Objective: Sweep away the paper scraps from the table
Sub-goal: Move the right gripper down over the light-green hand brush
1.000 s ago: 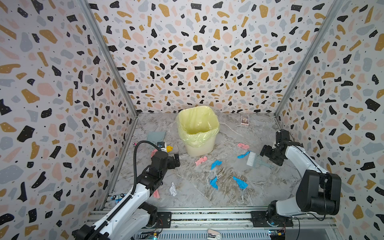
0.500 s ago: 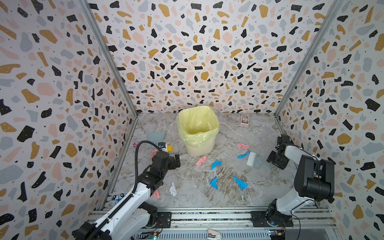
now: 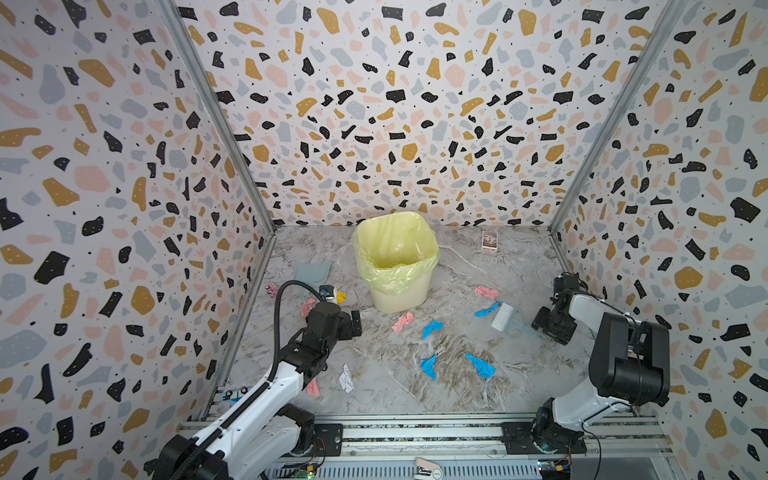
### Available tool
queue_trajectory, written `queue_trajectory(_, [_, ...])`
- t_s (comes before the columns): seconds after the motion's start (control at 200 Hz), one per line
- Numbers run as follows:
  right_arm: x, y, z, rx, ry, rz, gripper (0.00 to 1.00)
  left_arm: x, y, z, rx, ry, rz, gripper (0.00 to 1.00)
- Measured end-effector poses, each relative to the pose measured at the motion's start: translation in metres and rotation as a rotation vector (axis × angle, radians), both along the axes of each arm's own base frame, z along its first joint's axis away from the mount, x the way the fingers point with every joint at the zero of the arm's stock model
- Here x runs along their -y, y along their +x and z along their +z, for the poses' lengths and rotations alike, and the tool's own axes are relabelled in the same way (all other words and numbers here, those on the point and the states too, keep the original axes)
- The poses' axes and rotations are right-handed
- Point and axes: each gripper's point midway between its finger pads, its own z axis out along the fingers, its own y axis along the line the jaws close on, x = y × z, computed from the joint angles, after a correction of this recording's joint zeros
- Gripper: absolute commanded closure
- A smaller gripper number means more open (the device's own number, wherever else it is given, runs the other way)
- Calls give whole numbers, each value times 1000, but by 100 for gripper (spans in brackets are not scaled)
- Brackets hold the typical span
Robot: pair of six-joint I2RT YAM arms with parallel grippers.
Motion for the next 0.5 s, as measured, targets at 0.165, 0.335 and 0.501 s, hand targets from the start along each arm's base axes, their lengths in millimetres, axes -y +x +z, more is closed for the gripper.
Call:
queue_trajectory(0.165, [-14, -22, -1, -32, 42, 3, 37, 1, 0, 0, -2, -2, -3, 0])
queue_trajectory(0.335, [-37, -34, -2, -71, 85, 35, 37, 1, 0, -1, -4, -1, -4, 0])
queue_trajectory(0.501, [-59, -45, 3, -98, 115, 60, 36, 1, -1, -1, -6, -1, -3, 0])
